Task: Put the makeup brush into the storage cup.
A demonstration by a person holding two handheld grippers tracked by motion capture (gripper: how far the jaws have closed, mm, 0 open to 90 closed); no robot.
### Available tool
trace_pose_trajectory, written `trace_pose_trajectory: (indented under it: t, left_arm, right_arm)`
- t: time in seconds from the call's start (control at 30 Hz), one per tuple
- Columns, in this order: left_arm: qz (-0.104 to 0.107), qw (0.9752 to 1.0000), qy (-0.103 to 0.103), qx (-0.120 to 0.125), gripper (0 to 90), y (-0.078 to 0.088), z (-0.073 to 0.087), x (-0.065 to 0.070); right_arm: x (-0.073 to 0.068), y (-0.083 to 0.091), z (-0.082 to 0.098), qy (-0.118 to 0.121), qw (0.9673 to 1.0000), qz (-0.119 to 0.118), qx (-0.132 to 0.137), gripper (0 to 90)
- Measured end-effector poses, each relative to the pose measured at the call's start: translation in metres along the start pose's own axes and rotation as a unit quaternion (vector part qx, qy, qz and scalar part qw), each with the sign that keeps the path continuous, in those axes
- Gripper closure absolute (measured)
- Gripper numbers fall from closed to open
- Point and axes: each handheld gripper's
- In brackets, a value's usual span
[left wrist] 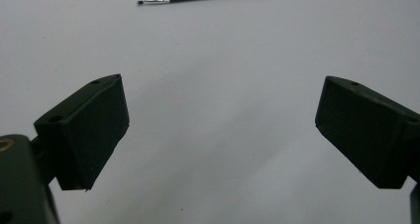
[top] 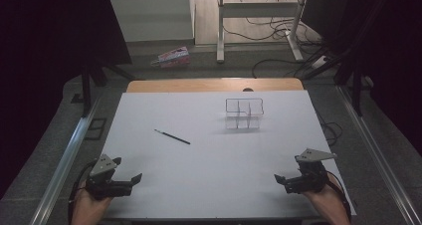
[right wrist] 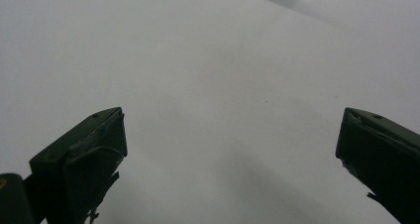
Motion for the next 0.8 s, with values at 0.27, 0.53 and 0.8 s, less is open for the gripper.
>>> trace_pose_trajectory:
  t: [0.27,0.53,0.8]
  left_arm:
    - [0.003,0.9998,0.018,0.002,6.9,0.0017,0.0004,-0.0037]
    - [0.003,0.9998,0.013,-0.017,6.1,-0.0013,-0.0004,-0.0015]
    - [0.008,0.9994,0.01,-0.033,6.0,-0.0035,-0.0014,0.0002]
  right_arm:
    - [-0.0013,0.0013,-0.0011,0.006,1.0,0.003,0.002,0.0]
    - [-0.0025,0.0017,-0.0017,0.003,1.0,0.005,0.001,0.0]
    - [-0.0036,-0.0002,-0.0018,0.004,0.9997,0.018,-0.018,0.0]
Point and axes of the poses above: each handheld gripper's, and its own axes: y roughly backward along the jaws, z roughly out of its underside, x roughly to its right, and after that the axes turned 4 degrees about -z, right-handed
